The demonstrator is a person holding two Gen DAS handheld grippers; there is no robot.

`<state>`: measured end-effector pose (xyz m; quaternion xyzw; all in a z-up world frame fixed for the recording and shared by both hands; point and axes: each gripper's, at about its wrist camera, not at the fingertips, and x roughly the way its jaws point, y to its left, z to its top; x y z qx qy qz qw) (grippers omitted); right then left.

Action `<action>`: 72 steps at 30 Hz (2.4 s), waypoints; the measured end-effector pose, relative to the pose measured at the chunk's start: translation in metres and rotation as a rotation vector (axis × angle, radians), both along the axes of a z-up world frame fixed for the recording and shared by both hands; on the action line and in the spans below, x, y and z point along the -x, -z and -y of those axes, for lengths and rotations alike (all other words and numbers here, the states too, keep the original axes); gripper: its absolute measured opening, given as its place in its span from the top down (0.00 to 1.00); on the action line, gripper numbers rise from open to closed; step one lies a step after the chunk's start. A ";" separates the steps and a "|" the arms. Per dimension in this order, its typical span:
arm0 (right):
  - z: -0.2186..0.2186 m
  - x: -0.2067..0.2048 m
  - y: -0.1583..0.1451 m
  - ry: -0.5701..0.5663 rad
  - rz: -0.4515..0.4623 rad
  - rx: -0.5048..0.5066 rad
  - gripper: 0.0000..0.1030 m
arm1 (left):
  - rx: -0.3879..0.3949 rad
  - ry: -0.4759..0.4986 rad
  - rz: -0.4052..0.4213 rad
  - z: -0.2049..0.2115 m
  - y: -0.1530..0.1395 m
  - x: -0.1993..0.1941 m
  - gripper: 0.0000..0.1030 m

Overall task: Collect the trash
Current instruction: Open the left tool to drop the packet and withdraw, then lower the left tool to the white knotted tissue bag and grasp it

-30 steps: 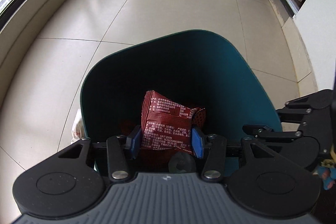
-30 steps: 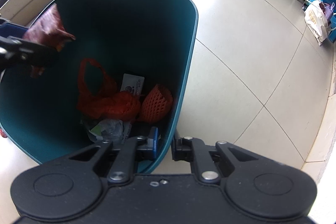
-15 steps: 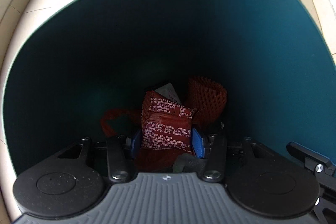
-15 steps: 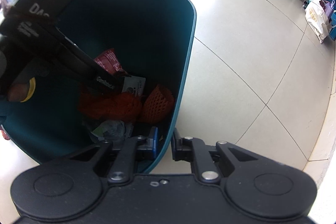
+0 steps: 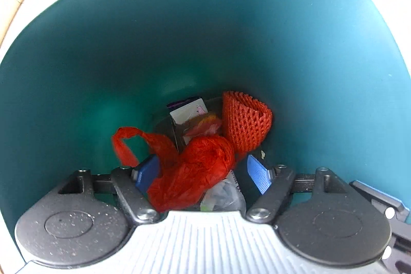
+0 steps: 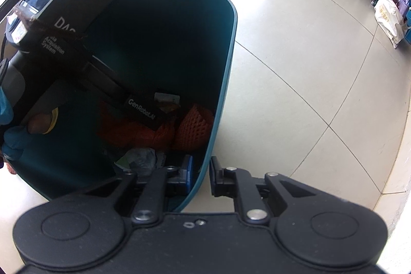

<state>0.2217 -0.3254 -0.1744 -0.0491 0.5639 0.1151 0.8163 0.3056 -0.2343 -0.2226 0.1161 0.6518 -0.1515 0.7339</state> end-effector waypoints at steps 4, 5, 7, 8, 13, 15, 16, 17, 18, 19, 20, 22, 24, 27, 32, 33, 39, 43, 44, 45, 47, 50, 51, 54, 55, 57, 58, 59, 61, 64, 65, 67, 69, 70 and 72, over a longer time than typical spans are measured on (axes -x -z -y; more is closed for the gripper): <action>-0.001 0.000 0.000 -0.001 0.000 0.005 0.88 | 0.030 0.005 0.049 -0.007 -0.017 0.011 0.27; -0.001 0.000 0.000 -0.002 0.001 0.005 0.88 | 0.039 0.006 0.059 -0.008 -0.022 0.013 0.26; -0.002 0.000 0.000 -0.002 0.001 0.008 0.88 | 0.054 0.020 0.093 -0.012 -0.034 0.021 0.21; -0.003 0.000 0.000 -0.004 0.000 0.010 0.88 | 0.065 0.029 0.105 -0.014 -0.040 0.025 0.21; -0.008 -0.001 -0.001 -0.009 -0.004 0.022 0.88 | 0.113 0.035 0.161 -0.028 -0.069 0.042 0.21; -0.009 -0.001 -0.001 -0.011 -0.005 0.024 0.88 | 0.129 0.035 0.182 -0.035 -0.081 0.047 0.21; -0.008 -0.001 0.000 -0.011 -0.004 0.025 0.88 | 0.140 0.035 0.189 -0.039 -0.087 0.050 0.21; -0.009 -0.001 0.000 -0.012 -0.003 0.028 0.88 | 0.151 0.032 0.198 -0.043 -0.093 0.053 0.21; -0.010 -0.001 0.000 -0.012 -0.001 0.031 0.88 | 0.163 0.027 0.207 -0.047 -0.098 0.055 0.21; -0.011 -0.001 0.000 -0.011 -0.001 0.033 0.88 | 0.182 0.026 0.218 -0.052 -0.106 0.058 0.21; -0.012 -0.001 0.000 -0.013 0.000 0.039 0.88 | 0.194 0.023 0.229 -0.057 -0.112 0.061 0.21; -0.013 0.000 0.000 -0.010 0.003 0.044 0.89 | 0.212 0.003 0.273 -0.071 -0.131 0.066 0.20; -0.015 0.001 -0.001 -0.005 0.004 0.061 0.90 | 0.228 -0.012 0.309 -0.085 -0.146 0.069 0.17; -0.015 0.001 -0.002 0.016 0.006 0.082 0.93 | 0.229 -0.050 0.344 -0.108 -0.156 0.069 0.17; -0.012 0.003 -0.011 0.026 0.014 0.062 0.93 | 0.210 -0.131 0.374 -0.150 -0.157 0.062 0.17; -0.011 0.003 -0.011 0.025 0.014 0.060 0.93 | 0.204 -0.143 0.376 -0.158 -0.154 0.060 0.17; -0.015 0.001 -0.013 0.006 0.017 0.071 0.92 | 0.123 -0.201 0.368 -0.194 -0.117 0.037 0.17; -0.014 0.000 -0.012 -0.001 0.010 0.075 0.91 | 0.087 -0.249 0.327 -0.215 -0.072 0.007 0.17; -0.014 0.000 -0.012 -0.002 0.008 0.076 0.91 | 0.088 -0.273 0.302 -0.224 -0.058 -0.002 0.17; -0.014 0.000 -0.011 -0.005 0.006 0.079 0.91 | 0.097 -0.285 0.282 -0.230 -0.045 -0.010 0.17; -0.015 0.001 -0.010 -0.013 0.001 0.083 0.91 | 0.092 -0.318 0.251 -0.240 -0.019 -0.024 0.17; -0.016 0.001 -0.004 -0.021 -0.023 0.086 0.90 | 0.066 -0.352 0.202 -0.251 0.025 -0.043 0.17; -0.017 0.001 -0.002 -0.025 -0.029 0.093 0.89 | 0.057 -0.360 0.188 -0.254 0.037 -0.049 0.17; -0.017 0.000 0.002 -0.029 -0.047 0.099 0.89 | 0.050 -0.412 0.151 -0.265 0.074 -0.062 0.17; -0.017 -0.001 0.004 -0.022 -0.058 0.094 0.89 | 0.059 -0.430 0.135 -0.271 0.086 -0.066 0.17; -0.017 -0.002 0.006 -0.019 -0.068 0.095 0.89 | 0.067 -0.446 0.115 -0.272 0.104 -0.073 0.17; -0.018 -0.002 0.006 -0.019 -0.071 0.098 0.89 | 0.062 -0.441 0.114 -0.271 0.111 -0.076 0.17; -0.018 -0.001 0.006 -0.017 -0.074 0.100 0.89 | 0.052 -0.437 0.112 -0.270 0.117 -0.080 0.17; -0.018 -0.002 0.006 -0.013 -0.080 0.100 0.89 | 0.049 -0.420 0.107 -0.266 0.130 -0.087 0.18; -0.018 -0.002 0.006 -0.009 -0.089 0.103 0.89 | 0.051 -0.416 0.095 -0.264 0.140 -0.095 0.33; -0.019 -0.002 0.006 -0.011 -0.090 0.107 0.89 | 0.054 -0.418 0.085 -0.265 0.144 -0.097 0.38; -0.021 -0.004 0.009 -0.011 -0.093 0.114 0.89 | 0.035 -0.420 0.078 -0.266 0.150 -0.099 0.43; -0.021 -0.004 0.009 -0.013 -0.093 0.120 0.89 | 0.014 -0.413 0.077 -0.267 0.155 -0.099 0.48; -0.022 -0.005 0.011 -0.010 -0.094 0.122 0.89 | -0.005 -0.416 0.069 -0.267 0.158 -0.100 0.51; -0.024 -0.005 0.013 -0.013 -0.093 0.130 0.89 | -0.024 -0.415 0.048 -0.268 0.164 -0.099 0.66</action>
